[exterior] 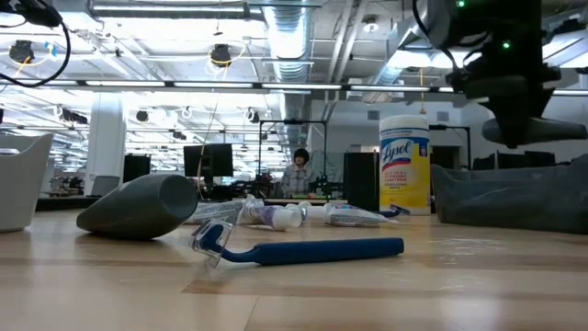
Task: Pick & Place Travel size toiletries
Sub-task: Put the gray deodorant into the black bin
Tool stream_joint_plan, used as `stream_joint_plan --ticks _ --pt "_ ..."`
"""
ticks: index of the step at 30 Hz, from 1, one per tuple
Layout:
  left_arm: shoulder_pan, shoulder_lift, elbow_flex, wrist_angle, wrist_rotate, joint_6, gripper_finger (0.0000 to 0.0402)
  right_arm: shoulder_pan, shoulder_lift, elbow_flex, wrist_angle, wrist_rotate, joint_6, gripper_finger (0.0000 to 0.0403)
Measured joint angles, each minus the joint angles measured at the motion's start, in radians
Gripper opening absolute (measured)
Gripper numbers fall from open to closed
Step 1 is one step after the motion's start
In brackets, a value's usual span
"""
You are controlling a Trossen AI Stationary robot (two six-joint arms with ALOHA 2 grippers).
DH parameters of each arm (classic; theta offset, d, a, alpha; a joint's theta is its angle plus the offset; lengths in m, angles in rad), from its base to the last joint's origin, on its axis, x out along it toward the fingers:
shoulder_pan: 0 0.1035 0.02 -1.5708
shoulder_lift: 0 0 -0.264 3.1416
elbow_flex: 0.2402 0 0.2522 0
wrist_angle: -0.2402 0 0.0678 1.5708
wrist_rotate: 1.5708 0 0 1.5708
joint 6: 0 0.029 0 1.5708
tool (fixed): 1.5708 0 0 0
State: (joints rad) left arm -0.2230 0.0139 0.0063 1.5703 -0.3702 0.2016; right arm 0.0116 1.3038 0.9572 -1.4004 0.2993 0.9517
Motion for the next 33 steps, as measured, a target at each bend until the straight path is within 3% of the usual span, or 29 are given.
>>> stream_joint_plan --ticks 11,21,28,33 --pt "0.000 0.000 0.000 0.000 0.000 0.000 0.0092 0.000 -0.017 -0.154 0.092 0.008 -0.146 0.0198" --pt "0.000 0.000 0.000 0.000 0.000 0.002 0.0092 0.000 -0.017 -0.210 0.126 0.008 -0.166 0.0198" --pt "0.000 0.000 0.000 0.000 0.000 0.002 0.0092 -0.001 -0.017 -0.210 0.127 0.010 -0.166 0.0293" --pt "0.000 0.000 0.000 0.000 0.000 0.001 0.0092 0.000 -0.016 -0.190 0.125 -0.015 -0.166 0.0311"
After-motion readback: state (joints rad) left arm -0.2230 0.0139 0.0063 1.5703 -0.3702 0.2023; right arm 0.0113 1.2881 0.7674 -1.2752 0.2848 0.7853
